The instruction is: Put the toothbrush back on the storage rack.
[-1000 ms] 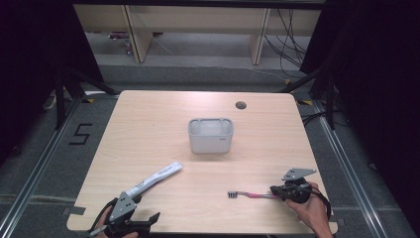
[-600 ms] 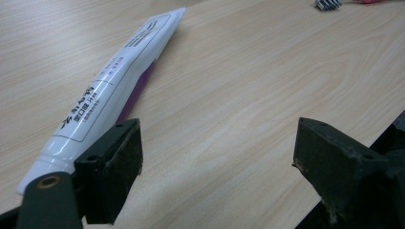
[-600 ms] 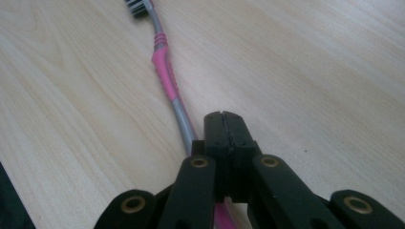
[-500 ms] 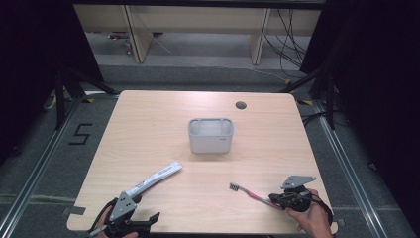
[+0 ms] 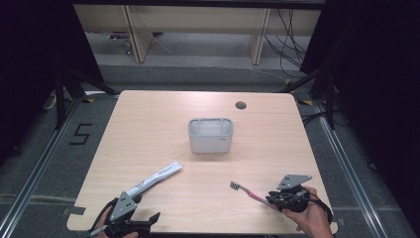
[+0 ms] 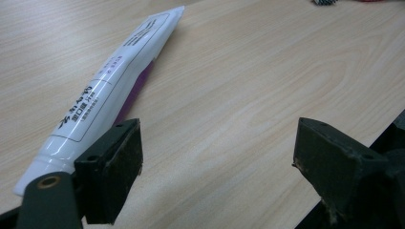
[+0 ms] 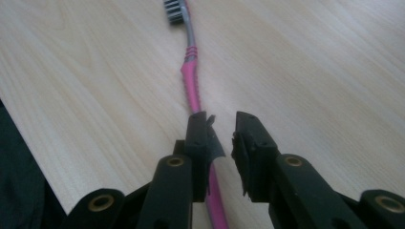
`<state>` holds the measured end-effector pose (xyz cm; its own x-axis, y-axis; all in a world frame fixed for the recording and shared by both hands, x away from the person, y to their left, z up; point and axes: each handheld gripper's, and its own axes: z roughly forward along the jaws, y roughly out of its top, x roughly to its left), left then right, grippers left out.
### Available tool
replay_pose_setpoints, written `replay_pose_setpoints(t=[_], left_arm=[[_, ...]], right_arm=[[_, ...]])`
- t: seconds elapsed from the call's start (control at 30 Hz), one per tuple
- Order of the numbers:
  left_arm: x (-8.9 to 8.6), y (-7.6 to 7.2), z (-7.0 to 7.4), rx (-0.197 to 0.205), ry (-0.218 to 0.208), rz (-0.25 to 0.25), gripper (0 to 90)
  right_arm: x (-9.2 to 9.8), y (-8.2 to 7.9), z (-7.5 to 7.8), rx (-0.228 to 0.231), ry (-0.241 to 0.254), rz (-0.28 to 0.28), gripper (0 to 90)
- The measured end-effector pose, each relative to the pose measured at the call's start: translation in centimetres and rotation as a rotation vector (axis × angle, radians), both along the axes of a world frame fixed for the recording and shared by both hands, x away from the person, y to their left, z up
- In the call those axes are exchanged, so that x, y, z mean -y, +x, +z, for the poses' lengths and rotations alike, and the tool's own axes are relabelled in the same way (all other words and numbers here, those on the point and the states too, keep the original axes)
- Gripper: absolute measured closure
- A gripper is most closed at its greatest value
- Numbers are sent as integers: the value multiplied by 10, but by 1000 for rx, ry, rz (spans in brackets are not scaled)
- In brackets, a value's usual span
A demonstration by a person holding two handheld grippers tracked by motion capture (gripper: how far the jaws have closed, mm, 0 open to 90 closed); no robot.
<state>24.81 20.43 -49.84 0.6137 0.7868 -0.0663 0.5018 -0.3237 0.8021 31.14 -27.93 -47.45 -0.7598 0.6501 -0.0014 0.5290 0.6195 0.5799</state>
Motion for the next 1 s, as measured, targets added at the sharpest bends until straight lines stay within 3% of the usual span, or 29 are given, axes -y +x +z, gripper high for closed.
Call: replay_pose_setpoints(t=[0.13,0.17,0.23,0.43,0.53,0.57,0.63,0.73,0.83,0.9,0.93,1.0], left_arm=[[0,0,0,0,-2,1,167],[0,0,0,0,1,3,167],[0,0,0,-1,1,3,167],[0,0,0,-1,-1,0,167],[0,0,0,-3,-3,5,167],[0,0,0,-2,-6,5,167],[0,0,0,-3,-9,7,167],[0,0,0,-3,-4,5,167],[0,0,-1,-4,-7,5,167],[1,0,-1,-4,-12,7,167],[1,0,-1,-2,-11,7,167],[0,0,-1,-3,-5,2,167]], right_arm=[[-10,2,0,0,-48,30,737],[-13,1,1,-22,-65,10,735],[-17,3,2,-24,-110,33,731],[-27,8,3,-38,-174,75,732],[-32,10,4,-58,-189,92,733],[-33,13,2,-58,-188,123,733],[-36,13,2,-68,-207,103,739],[-38,16,1,-71,-220,126,746],[-41,17,2,-89,-241,114,752],[-42,20,1,-91,-242,154,757],[-44,17,2,-104,-249,120,760],[-44,20,2,-108,-261,133,764]])
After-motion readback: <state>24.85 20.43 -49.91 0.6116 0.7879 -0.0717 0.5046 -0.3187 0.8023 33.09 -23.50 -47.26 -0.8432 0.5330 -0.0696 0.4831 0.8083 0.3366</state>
